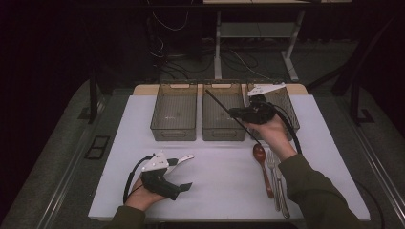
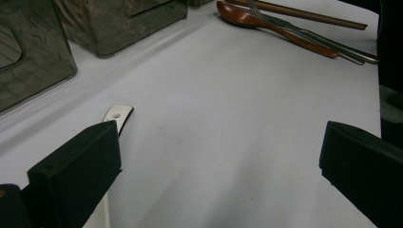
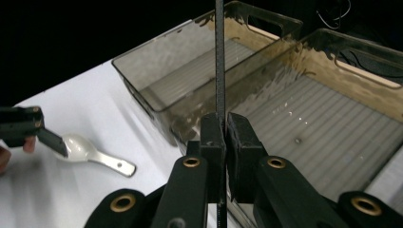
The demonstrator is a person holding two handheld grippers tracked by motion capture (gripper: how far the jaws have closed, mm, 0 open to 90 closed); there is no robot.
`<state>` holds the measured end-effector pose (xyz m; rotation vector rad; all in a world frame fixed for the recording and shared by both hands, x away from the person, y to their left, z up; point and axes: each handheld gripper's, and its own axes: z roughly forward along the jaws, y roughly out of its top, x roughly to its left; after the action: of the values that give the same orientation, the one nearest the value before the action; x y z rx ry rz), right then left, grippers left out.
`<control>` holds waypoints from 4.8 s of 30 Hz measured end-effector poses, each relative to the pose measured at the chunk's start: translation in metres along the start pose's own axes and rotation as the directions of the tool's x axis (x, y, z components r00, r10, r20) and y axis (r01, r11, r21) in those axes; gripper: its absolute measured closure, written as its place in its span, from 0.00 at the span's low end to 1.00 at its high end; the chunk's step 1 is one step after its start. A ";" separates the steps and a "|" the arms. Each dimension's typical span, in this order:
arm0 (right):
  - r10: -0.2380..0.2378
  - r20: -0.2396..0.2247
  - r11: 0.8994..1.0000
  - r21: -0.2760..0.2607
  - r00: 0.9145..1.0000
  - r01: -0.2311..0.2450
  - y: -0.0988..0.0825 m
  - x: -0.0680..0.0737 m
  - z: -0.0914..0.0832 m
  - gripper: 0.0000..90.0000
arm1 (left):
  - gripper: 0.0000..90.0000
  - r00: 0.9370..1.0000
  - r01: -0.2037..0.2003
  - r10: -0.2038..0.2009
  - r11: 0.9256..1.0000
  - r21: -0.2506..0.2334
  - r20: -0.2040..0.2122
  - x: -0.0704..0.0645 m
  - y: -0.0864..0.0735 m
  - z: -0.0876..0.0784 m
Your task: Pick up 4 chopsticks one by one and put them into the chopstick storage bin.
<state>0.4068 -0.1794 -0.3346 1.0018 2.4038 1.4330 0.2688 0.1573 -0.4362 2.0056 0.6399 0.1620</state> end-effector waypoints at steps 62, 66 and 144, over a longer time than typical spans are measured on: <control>0.011 0.007 1.000 0.024 1.000 -0.012 0.083 0.041 0.192 0.95 | 0.00 0.999 -0.004 0.004 1.000 -0.019 0.033 0.000 0.002 0.000; 0.026 0.009 0.999 0.030 1.000 -0.026 0.082 0.043 0.202 0.95 | 0.00 0.999 -0.002 0.002 1.000 -0.023 0.035 0.000 0.002 -0.001; -0.074 -0.097 0.996 0.037 0.993 0.077 0.007 0.006 -0.004 0.43 | 0.00 1.000 0.014 -0.013 1.000 -0.012 0.011 0.000 0.001 0.001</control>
<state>0.4040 -0.1764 -0.3262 0.8590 2.5190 1.4434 0.2693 0.1562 -0.4352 1.9889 0.6441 0.1467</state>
